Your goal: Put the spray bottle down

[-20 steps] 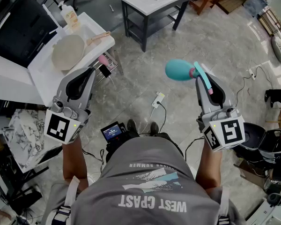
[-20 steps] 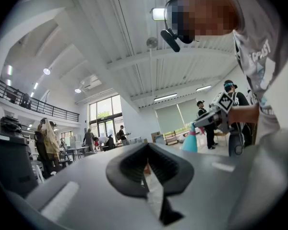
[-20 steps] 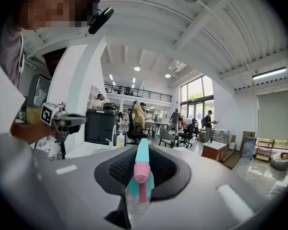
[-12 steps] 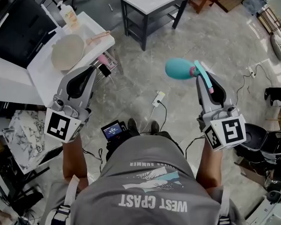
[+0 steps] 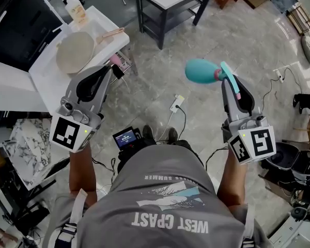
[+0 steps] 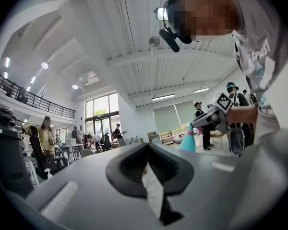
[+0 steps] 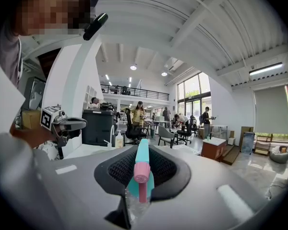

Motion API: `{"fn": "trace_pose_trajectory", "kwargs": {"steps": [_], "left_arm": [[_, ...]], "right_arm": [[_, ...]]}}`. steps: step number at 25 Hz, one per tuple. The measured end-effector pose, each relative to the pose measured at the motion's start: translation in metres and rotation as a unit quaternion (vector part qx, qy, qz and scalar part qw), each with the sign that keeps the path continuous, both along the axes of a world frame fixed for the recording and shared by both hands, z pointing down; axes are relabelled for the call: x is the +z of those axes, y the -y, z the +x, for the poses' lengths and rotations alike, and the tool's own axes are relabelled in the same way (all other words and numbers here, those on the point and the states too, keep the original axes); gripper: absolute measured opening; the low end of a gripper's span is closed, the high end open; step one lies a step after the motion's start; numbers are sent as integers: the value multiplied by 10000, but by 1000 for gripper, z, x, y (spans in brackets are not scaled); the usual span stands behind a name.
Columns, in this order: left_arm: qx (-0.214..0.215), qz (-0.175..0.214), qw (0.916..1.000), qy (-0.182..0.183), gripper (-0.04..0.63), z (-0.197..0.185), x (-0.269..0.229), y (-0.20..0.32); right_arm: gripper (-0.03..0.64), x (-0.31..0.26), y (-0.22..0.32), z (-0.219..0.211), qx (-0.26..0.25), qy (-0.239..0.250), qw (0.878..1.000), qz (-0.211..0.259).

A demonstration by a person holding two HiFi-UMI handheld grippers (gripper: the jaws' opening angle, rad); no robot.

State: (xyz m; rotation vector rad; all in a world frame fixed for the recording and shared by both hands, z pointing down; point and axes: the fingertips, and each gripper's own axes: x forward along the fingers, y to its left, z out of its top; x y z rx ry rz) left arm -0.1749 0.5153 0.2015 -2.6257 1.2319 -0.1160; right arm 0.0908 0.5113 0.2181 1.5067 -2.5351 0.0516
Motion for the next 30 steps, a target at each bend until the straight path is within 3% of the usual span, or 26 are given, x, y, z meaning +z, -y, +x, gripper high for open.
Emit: {"fn": "trace_pose_trajectory", "kwargs": {"steps": [18, 30], "left_arm": [[541, -120, 9984, -134, 2, -8, 14, 52], [394, -187, 9990, -50, 2, 32, 14, 97]], "right_arm": [[67, -2, 43, -29, 256, 36, 9997, -1], [67, -2, 96, 8, 73, 188, 9998, 5]]}}
